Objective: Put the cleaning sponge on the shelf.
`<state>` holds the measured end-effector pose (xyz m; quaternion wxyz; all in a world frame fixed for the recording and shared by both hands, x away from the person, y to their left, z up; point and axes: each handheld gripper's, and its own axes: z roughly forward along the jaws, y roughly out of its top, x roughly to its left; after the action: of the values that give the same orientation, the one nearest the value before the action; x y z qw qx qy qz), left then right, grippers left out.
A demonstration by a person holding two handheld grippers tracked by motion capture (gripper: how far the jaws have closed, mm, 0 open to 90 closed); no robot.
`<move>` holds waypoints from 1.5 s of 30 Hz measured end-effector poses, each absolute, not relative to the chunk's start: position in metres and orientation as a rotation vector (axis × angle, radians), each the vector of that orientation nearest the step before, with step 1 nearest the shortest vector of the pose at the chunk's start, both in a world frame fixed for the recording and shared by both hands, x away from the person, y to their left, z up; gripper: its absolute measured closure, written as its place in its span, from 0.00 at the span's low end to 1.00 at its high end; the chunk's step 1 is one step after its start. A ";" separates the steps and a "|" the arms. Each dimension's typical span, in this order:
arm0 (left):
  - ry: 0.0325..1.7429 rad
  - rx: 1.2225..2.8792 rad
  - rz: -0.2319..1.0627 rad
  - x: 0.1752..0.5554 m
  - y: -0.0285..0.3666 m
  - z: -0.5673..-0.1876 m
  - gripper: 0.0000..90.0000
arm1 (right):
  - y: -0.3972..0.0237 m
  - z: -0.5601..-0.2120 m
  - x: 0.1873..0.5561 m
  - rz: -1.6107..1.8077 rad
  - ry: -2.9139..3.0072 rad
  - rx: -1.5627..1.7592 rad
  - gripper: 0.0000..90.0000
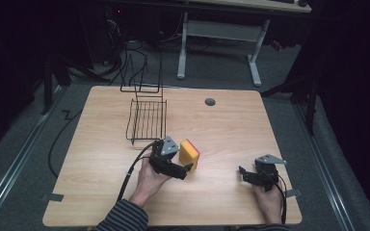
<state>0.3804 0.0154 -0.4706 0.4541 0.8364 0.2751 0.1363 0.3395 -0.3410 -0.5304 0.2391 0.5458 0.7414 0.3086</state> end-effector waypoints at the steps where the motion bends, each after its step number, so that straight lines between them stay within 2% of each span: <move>1: 0.676 2.064 0.335 0.381 0.013 -0.471 0.00 | -0.341 -0.530 0.339 0.845 2.031 1.494 0.29; 27: 0.701 2.097 0.330 0.397 -0.008 -0.490 0.01 | -0.341 -0.530 0.339 0.845 2.030 1.495 0.29; 45: 0.691 2.113 0.348 0.401 -0.014 -0.500 0.18 | -0.341 -0.530 0.339 0.845 2.030 1.494 0.29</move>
<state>0.4006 -0.0143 -0.4996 0.4312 0.8473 0.2770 0.1396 0.3394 -0.3411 -0.5304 0.2391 0.5457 0.7415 0.3086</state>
